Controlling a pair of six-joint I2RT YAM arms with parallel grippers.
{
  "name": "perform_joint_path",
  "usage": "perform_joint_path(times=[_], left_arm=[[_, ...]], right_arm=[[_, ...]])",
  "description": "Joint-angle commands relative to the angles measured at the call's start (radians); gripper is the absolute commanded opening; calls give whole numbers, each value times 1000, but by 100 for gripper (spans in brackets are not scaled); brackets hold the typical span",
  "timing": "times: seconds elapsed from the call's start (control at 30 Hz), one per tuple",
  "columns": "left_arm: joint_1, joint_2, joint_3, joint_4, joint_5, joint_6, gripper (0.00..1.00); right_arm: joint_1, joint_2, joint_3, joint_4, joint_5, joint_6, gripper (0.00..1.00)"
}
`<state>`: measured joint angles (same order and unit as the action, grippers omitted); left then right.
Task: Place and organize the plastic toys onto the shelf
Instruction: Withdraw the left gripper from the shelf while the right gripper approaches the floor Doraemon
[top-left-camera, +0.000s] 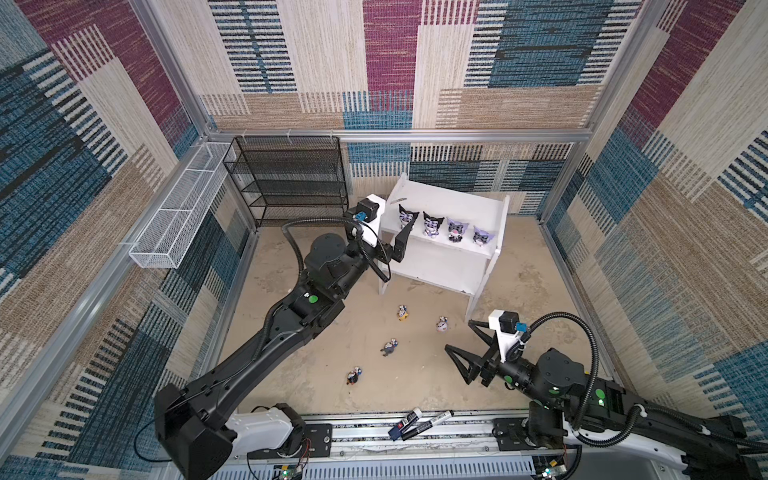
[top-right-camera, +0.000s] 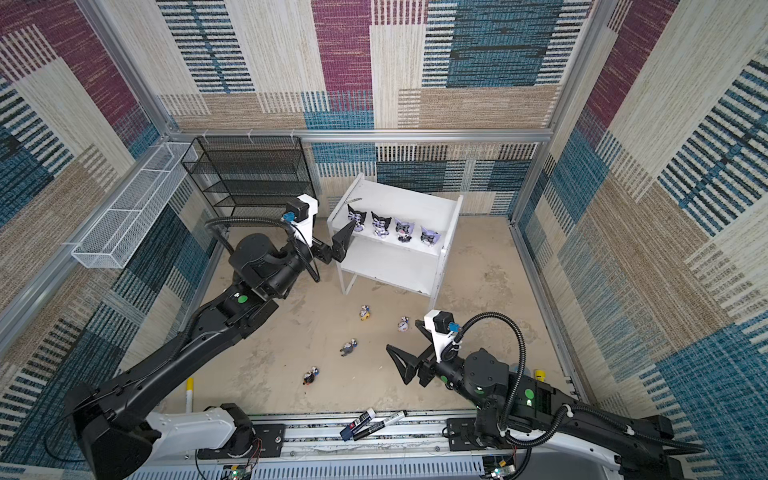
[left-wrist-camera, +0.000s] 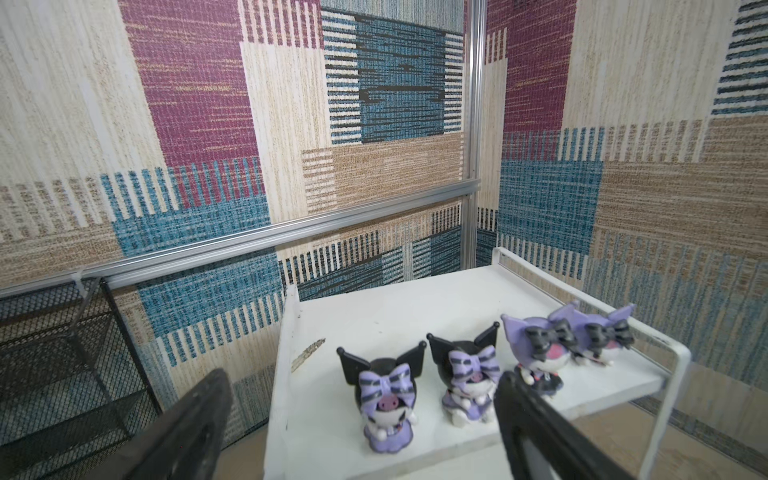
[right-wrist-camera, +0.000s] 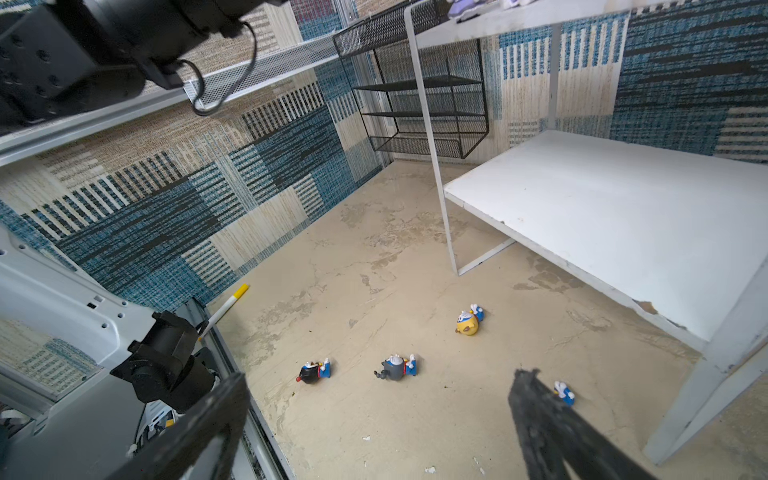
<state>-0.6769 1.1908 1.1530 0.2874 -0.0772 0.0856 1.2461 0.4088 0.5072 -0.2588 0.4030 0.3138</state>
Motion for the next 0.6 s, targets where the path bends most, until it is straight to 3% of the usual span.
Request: perform_joint_path(times=[0.0,0.17,0.33,0.47,0.57], left_arm=[[-1,-93,-61,-99,-25,-65,99],[-1,-263,-165,-293,-45,-133,99],[0,-406,-295,-451,-59,-271,99],[-1,-501,-390,-546,-48,-385,99],[-1,-561,-442,-579,-32,-438,99]], right_arm=[[1,26,-14,41,-3,24,100],[1,125,-76,117,-49,73,100],[1,302,-174,272,-83,216,100],[0,499,-150,258,-15,399,100],[-6,621,-91,208,52,454,99]])
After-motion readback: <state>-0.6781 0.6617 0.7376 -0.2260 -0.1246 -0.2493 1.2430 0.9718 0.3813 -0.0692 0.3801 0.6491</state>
